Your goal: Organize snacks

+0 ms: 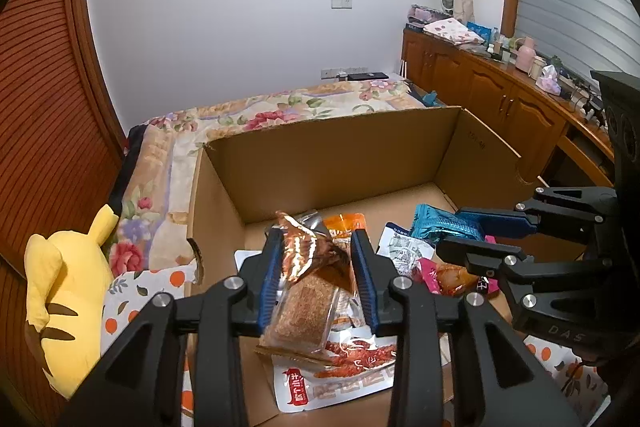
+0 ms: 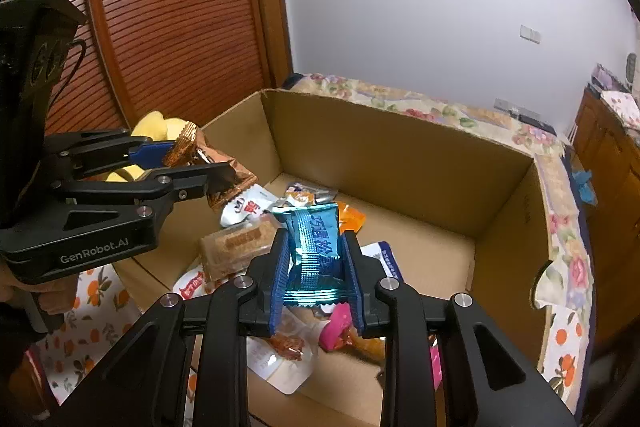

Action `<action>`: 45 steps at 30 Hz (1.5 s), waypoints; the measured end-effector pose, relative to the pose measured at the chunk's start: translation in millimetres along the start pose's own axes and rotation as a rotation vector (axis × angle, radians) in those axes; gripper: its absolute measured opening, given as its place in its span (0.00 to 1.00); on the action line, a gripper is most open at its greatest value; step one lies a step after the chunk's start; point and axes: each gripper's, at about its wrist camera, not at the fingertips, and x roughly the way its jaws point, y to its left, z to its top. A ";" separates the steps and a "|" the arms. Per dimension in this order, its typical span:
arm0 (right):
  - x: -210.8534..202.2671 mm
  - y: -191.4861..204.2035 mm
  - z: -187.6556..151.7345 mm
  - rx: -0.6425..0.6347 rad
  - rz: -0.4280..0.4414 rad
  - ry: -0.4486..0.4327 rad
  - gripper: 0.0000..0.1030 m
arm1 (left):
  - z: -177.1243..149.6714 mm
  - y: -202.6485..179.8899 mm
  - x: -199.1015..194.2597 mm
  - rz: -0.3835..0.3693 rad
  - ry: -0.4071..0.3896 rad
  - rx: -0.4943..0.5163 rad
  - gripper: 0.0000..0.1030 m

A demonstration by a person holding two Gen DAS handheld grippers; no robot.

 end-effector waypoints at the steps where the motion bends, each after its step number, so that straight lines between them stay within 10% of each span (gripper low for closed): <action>1: 1.2 0.5 -0.4 -0.001 -0.003 0.004 0.25 | -0.4 0.0 -0.3 -0.002 -0.001 -0.001 0.36; 27: -71.5 2.7 -30.8 0.120 -0.192 -0.168 0.83 | -32.7 -5.2 -78.2 0.080 -0.131 -0.036 0.96; 45: -152.3 34.2 -64.3 0.154 -0.283 -0.326 0.93 | -76.8 -26.5 -162.0 0.160 -0.290 -0.032 1.00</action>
